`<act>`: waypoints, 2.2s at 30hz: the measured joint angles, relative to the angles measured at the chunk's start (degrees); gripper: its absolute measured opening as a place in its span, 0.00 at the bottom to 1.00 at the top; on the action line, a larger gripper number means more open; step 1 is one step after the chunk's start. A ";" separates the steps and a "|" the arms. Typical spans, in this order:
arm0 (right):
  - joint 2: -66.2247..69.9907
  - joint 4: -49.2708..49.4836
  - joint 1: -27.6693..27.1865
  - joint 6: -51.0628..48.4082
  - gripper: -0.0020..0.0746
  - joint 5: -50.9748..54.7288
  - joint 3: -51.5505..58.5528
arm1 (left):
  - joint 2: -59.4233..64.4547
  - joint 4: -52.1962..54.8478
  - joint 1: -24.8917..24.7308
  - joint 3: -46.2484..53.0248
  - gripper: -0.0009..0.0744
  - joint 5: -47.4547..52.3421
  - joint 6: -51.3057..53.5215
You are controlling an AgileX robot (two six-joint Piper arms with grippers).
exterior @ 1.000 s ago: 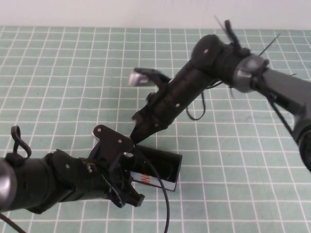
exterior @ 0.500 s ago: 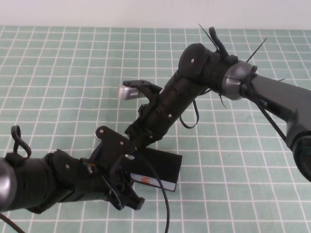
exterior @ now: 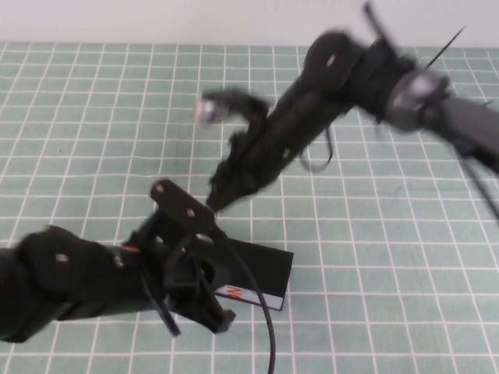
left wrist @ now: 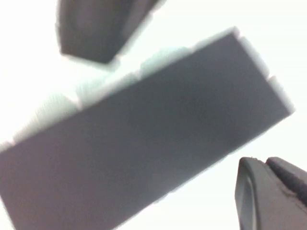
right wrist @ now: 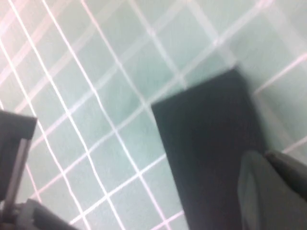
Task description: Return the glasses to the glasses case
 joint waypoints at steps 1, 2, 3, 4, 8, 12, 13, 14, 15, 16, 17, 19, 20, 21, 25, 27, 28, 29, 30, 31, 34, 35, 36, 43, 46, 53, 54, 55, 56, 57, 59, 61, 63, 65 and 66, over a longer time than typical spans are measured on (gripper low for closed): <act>-1.85 -0.41 -0.31 0.00 0.01 -0.32 -0.54 | -2.14 0.00 0.11 0.00 0.01 0.31 0.00; -3.94 -0.98 -0.89 -0.10 0.01 -0.72 -0.82 | -4.43 0.00 0.57 0.00 0.01 0.96 0.24; -5.71 -1.72 -1.31 -0.31 0.01 -1.01 -0.96 | -6.31 0.04 1.08 0.00 0.01 1.48 0.67; -8.00 -2.43 -1.88 -0.92 0.01 -1.13 -1.22 | -8.76 0.43 1.75 0.00 0.01 2.53 1.69; -17.52 -4.26 -3.24 -5.85 0.01 -1.03 -1.20 | -17.45 2.64 4.98 0.00 0.01 11.51 6.98; -26.19 -3.46 -3.21 -7.35 0.01 0.73 -1.20 | -22.57 4.20 9.25 0.00 0.01 25.40 8.82; -27.86 -2.86 -3.11 -7.49 0.01 1.32 -1.20 | -23.05 4.83 10.58 0.00 0.01 30.12 9.08; -29.82 -2.45 -3.11 -7.63 0.01 1.95 -1.20 | -23.04 5.41 11.93 0.00 0.01 35.07 9.09; -31.64 -2.01 -3.11 -7.62 0.01 2.35 -1.20 | -22.89 6.02 13.20 0.00 0.01 40.06 9.09; -33.46 -1.57 -3.11 -7.62 0.01 2.47 -0.79 | -22.43 6.59 14.37 0.00 0.01 44.83 9.09; -35.31 -1.01 -3.11 -7.66 0.01 2.60 0.00 | -21.83 7.06 15.42 0.00 0.01 49.12 9.09; -38.71 -0.47 -3.11 -7.76 0.01 2.70 2.96 | -20.60 7.60 16.91 0.00 0.01 53.77 8.22; -40.67 -0.33 -3.11 -7.76 0.01 2.82 5.12 | -20.01 7.74 17.59 0.00 0.01 54.97 7.43; -42.71 -0.25 -3.11 -7.76 0.01 2.89 7.67 | -19.49 8.00 18.28 0.00 0.01 55.45 6.38; -51.32 -2.20 -3.11 -7.76 0.01 -0.16 19.90 | -18.94 11.81 22.29 0.00 0.01 52.87 -0.29; -56.29 -5.25 -3.11 -6.97 0.01 -3.87 27.86 | -18.94 15.18 26.35 0.00 0.01 47.37 -5.80; -58.33 -6.90 -3.11 -6.53 0.01 -5.59 31.86 | -18.94 16.07 28.44 0.00 0.01 45.40 -7.95; -60.86 -9.06 -3.11 -5.96 0.01 -7.62 35.72 | -18.84 16.51 31.37 0.00 0.01 43.73 -9.17; -63.29 -11.25 -3.11 -5.30 0.01 -9.38 39.41 | -18.80 16.51 34.52 0.00 0.01 42.98 -9.41; -65.14 -13.00 -3.11 -4.63 0.01 -10.82 42.16 | -18.80 15.92 37.02 0.00 0.01 43.00 -9.41; -71.26 -19.88 -3.11 -0.42 0.01 -14.04 50.54 | -18.82 8.79 45.73 0.00 0.01 46.27 -6.25; -73.02 -22.19 -3.11 1.52 0.01 -15.04 53.04 | -19.24 5.20 48.19 0.00 0.01 48.24 -4.17; -74.67 -24.55 -3.11 3.66 0.01 -16.14 55.35 | -19.76 1.54 50.36 0.00 0.01 50.38 -2.02; -84.40 -37.28 -3.11 18.48 0.01 -26.55 67.93 | -26.72 -9.34 55.00 0.00 0.01 55.49 5.78; -89.41 -39.55 -3.11 24.60 0.01 -31.97 72.69 | -31.50 -5.76 53.54 0.00 0.01 55.94 5.39; -99.64 -40.24 -3.11 33.09 0.01 -41.76 82.91 | -43.85 -0.07 46.37 0.00 0.01 53.76 4.33; -100.62 -40.24 -3.11 33.94 0.01 -42.18 83.97 | -45.92 0.09 45.53 0.00 0.01 52.97 3.61; -101.43 -40.24 -3.11 34.50 0.01 -42.34 84.65 | -47.70 0.49 44.79 0.00 0.01 51.92 2.84; -102.11 -40.24 -3.11 34.90 0.01 -42.46 85.35 | -50.07 1.04 44.06 0.00 0.01 50.60 1.67; -102.69 -40.24 -3.11 35.13 0.01 -42.58 85.91 | -52.57 2.25 43.42 0.00 0.01 49.10 -0.06; -103.32 -40.24 -3.11 35.27 0.01 -42.90 86.80 | -57.18 6.35 42.50 0.00 0.01 45.95 -5.24; -103.70 -40.24 -3.11 35.39 0.01 -42.90 87.43 | -61.99 13.56 41.45 0.00 0.01 42.94 -11.33; -103.84 -40.24 -3.11 35.74 0.01 -43.02 88.19 | -65.80 24.27 39.61 0.00 0.01 41.07 -19.21; -103.84 -40.81 -3.11 37.41 0.01 -43.26 89.03 | -68.13 35.17 36.89 0.00 0.01 40.57 -26.22; -103.84 -41.55 -3.11 38.74 0.01 -43.42 89.45 | -68.99 39.92 35.45 0.00 0.01 40.57 -29.91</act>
